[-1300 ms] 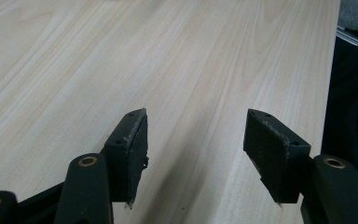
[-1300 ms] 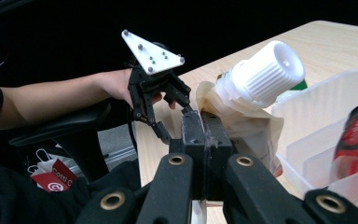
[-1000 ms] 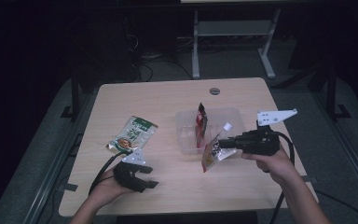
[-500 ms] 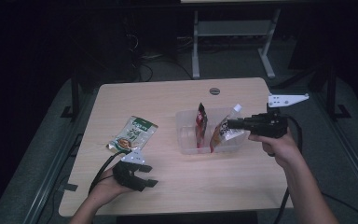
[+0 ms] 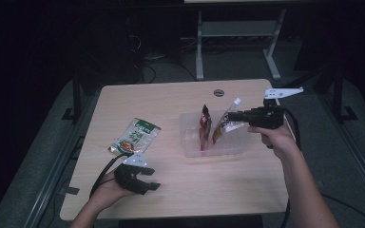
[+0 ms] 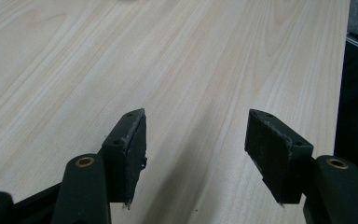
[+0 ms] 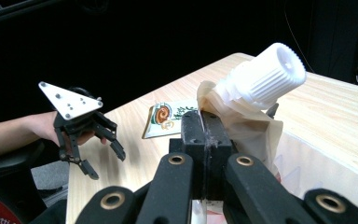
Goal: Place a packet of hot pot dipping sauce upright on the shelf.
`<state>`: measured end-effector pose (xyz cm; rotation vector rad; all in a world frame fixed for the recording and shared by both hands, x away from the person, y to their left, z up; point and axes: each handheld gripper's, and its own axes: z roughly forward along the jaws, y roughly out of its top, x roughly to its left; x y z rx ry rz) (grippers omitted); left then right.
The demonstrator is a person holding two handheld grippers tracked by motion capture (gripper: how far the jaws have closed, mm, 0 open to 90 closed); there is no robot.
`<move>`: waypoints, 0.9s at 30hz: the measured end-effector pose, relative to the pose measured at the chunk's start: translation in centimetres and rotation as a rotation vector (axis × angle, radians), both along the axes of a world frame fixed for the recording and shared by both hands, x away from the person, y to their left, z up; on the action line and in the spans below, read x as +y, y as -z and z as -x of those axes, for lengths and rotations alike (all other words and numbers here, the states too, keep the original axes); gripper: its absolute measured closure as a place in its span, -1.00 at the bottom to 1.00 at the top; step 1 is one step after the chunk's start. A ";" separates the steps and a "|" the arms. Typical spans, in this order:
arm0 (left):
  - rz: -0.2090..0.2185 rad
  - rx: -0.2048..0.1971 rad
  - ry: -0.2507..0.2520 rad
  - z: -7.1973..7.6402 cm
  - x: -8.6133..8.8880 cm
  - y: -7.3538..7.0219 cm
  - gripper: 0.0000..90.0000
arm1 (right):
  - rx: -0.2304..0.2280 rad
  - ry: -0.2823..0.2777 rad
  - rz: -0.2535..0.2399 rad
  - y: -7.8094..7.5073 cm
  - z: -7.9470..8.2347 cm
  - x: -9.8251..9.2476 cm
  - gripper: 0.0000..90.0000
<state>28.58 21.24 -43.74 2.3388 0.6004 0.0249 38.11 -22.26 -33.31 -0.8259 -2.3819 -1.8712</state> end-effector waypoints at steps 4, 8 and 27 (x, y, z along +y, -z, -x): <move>0.002 0.002 -0.003 0.0 0.0 0.0 -0.15 | -0.003 -0.004 0.003 0.1 -0.3 0.3 1.00; -0.005 -0.005 0.003 -0.1 0.1 -0.1 -0.15 | -0.004 0.004 0.014 0.2 -0.4 0.2 1.00; -0.006 0.002 -0.003 0.0 0.1 0.0 -0.15 | -0.005 0.042 0.046 0.6 -0.7 -1.2 1.00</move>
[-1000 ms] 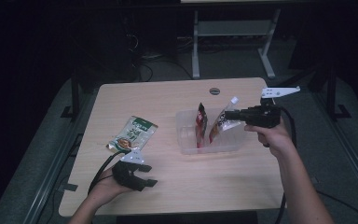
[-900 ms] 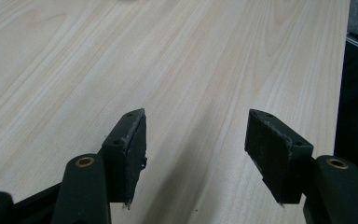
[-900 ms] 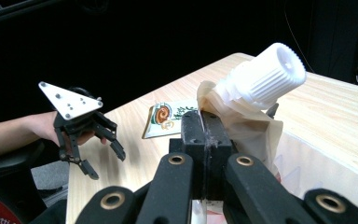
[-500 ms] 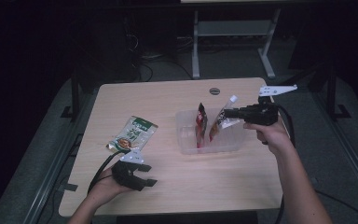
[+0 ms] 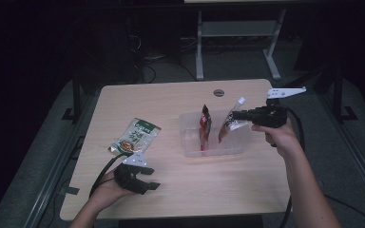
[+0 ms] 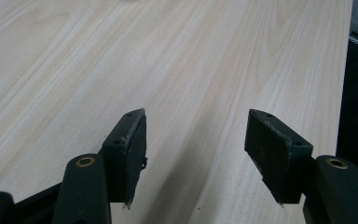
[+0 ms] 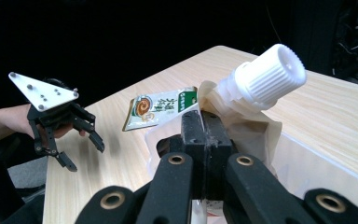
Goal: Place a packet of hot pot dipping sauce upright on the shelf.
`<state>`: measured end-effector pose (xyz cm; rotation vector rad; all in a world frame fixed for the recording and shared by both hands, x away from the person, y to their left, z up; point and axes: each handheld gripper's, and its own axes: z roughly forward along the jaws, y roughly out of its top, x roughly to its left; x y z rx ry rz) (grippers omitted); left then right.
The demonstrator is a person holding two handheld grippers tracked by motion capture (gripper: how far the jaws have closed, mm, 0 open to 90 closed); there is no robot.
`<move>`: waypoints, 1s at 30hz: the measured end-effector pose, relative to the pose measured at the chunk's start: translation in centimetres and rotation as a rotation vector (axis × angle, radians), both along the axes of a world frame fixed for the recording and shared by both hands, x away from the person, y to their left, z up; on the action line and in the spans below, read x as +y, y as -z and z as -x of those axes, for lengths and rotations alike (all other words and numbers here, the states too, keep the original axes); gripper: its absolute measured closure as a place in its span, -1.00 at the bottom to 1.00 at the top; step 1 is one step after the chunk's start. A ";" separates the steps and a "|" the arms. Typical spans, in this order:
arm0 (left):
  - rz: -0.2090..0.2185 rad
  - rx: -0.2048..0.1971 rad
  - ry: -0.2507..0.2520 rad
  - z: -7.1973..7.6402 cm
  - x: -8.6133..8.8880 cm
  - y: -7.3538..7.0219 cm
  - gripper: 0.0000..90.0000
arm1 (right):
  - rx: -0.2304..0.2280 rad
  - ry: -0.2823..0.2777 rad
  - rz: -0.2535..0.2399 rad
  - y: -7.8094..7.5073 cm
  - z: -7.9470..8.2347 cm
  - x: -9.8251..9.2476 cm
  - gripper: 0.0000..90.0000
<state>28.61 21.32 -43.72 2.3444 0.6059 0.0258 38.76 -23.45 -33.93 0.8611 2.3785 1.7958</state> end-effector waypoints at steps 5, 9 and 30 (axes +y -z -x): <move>0.001 0.000 0.002 0.0 0.0 0.0 -0.15 | -0.002 -0.023 0.007 0.2 0.0 0.9 1.00; 0.000 -0.001 0.001 0.0 0.0 0.0 -0.15 | -0.001 -0.044 0.011 0.2 0.0 1.3 1.00; -0.008 0.002 0.007 0.0 -0.1 0.1 -0.15 | 0.026 -0.132 -0.054 0.9 -0.1 2.9 1.00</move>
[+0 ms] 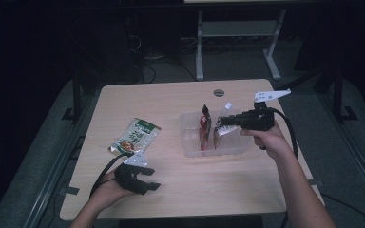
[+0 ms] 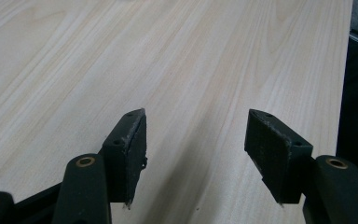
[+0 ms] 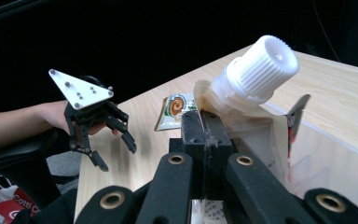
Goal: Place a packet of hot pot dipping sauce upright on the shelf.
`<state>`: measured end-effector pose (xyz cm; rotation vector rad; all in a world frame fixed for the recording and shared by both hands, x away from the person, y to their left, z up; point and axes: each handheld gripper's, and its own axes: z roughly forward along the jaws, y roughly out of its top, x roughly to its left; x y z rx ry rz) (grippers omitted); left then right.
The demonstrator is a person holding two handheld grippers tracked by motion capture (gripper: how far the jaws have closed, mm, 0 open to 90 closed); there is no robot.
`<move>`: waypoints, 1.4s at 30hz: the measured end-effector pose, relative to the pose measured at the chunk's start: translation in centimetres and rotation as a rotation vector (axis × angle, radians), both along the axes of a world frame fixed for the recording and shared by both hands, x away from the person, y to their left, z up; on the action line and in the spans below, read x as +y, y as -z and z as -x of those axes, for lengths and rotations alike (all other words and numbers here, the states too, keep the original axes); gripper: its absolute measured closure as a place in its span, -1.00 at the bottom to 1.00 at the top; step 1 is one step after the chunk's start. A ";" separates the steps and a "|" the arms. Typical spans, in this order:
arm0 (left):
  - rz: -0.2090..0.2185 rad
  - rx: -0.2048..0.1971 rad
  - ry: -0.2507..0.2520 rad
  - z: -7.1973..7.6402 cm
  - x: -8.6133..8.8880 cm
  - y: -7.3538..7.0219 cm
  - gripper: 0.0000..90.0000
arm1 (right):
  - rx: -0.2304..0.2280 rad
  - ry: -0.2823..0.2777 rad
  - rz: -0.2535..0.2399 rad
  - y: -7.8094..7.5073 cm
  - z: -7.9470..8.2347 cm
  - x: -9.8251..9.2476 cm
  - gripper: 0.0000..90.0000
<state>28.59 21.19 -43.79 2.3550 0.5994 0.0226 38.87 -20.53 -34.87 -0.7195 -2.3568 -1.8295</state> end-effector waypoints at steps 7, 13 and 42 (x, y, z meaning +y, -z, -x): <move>0.014 -0.009 -0.016 -0.1 0.2 -0.2 -0.15 | -0.012 0.002 0.015 -0.1 -0.9 0.9 1.00; 0.011 -0.009 -0.017 -0.1 0.3 -0.1 -0.15 | -0.019 0.003 0.001 -0.2 -1.8 1.4 1.00; 0.001 0.004 -0.017 -0.1 0.0 0.1 -0.14 | 0.005 0.119 0.114 0.8 -2.1 -4.3 1.00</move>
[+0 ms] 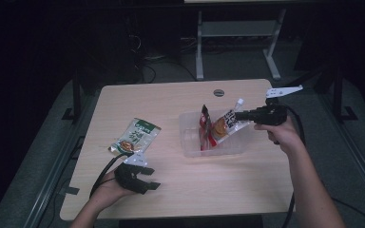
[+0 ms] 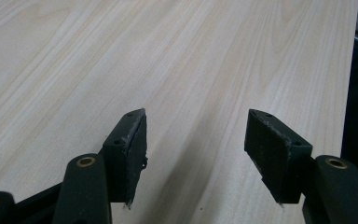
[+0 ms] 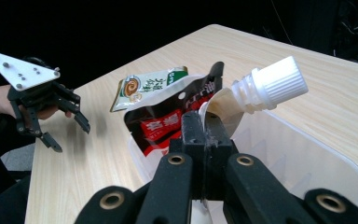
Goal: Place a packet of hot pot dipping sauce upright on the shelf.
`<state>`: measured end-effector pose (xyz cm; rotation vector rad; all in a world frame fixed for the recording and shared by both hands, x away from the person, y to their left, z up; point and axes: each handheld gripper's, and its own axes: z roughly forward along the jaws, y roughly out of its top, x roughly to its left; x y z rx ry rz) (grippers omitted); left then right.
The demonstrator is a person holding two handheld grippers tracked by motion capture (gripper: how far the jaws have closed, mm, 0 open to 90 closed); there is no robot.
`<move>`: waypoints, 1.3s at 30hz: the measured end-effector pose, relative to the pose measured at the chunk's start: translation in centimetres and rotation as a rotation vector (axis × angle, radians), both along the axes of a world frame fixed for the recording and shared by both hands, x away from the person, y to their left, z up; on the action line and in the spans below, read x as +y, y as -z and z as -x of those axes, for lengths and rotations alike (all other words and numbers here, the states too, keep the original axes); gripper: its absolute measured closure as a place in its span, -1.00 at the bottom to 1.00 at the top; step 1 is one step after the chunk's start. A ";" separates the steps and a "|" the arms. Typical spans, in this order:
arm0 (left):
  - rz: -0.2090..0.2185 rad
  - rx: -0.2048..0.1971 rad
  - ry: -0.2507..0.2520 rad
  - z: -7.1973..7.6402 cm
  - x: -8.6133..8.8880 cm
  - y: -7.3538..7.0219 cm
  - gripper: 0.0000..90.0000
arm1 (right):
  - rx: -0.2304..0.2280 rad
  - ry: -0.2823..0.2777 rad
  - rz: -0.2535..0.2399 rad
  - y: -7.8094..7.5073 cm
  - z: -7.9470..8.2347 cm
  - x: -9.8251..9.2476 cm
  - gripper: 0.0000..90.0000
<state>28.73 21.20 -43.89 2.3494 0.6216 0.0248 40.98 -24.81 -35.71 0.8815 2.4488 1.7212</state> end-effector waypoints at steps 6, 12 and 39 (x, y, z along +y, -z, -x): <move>-0.003 0.000 0.002 0.1 0.0 0.0 -0.14 | -0.011 0.014 -0.010 0.0 -0.2 0.4 1.00; 0.001 0.002 0.001 0.0 0.1 0.1 -0.14 | -0.024 0.041 -0.003 0.1 -0.3 0.5 1.00; -0.016 0.016 0.012 0.0 -0.3 0.4 -0.14 | -0.060 0.030 0.027 -0.3 0.0 1.4 1.00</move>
